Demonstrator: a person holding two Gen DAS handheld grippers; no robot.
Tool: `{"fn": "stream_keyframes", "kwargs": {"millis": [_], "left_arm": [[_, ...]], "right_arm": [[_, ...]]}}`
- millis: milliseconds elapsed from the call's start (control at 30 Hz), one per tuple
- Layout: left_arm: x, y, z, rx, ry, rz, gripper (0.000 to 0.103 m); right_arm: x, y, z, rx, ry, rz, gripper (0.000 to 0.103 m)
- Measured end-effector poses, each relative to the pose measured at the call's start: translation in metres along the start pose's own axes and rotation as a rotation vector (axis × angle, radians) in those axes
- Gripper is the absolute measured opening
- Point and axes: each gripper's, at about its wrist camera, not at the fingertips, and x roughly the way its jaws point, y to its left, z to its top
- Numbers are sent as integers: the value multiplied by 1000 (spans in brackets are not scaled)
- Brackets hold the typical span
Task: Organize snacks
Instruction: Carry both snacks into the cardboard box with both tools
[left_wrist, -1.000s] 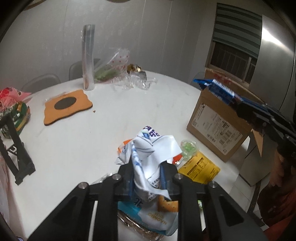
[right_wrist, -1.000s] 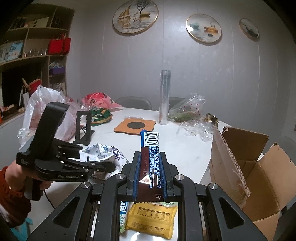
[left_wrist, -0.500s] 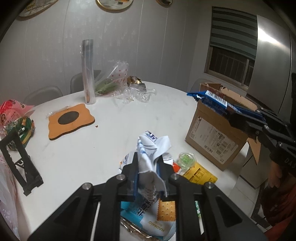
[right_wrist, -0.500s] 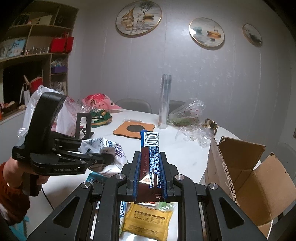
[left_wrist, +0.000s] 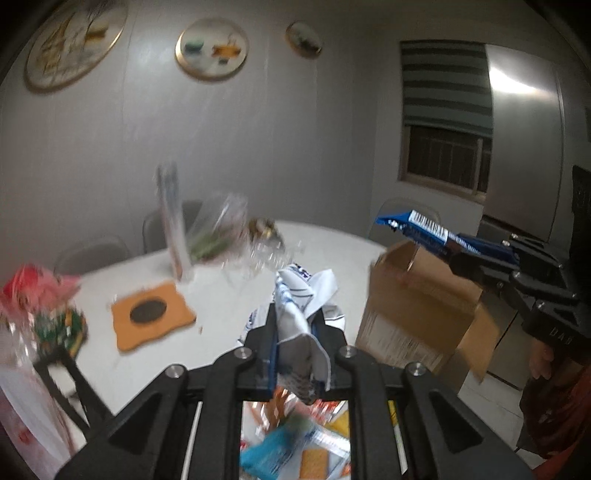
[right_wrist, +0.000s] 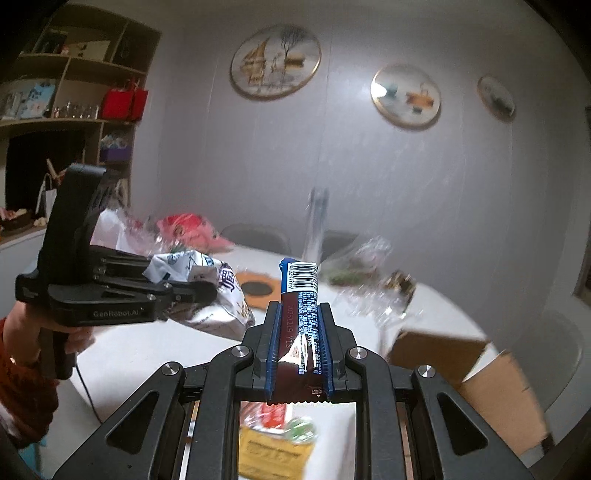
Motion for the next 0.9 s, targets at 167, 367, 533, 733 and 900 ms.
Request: {"fn": "stream_keyframes", "kwargs": {"millis": [167, 367, 533, 733, 900], "left_arm": [[-8, -41, 50, 90, -76, -58, 12], [10, -96, 91, 177, -89, -167, 12], [47, -136, 101, 225, 2, -260, 12], [103, -168, 89, 291, 173, -281, 12], [136, -182, 78, 342, 287, -269, 12]], "right_arm": [[-31, -31, 14, 5, -25, -84, 14], [-53, -82, 6, 66, 15, -184, 14], [-49, -120, -14, 126, 93, -193, 14], [-21, -154, -46, 187, 210, -172, 14], [5, -174, -69, 226, 299, -134, 14]]}}
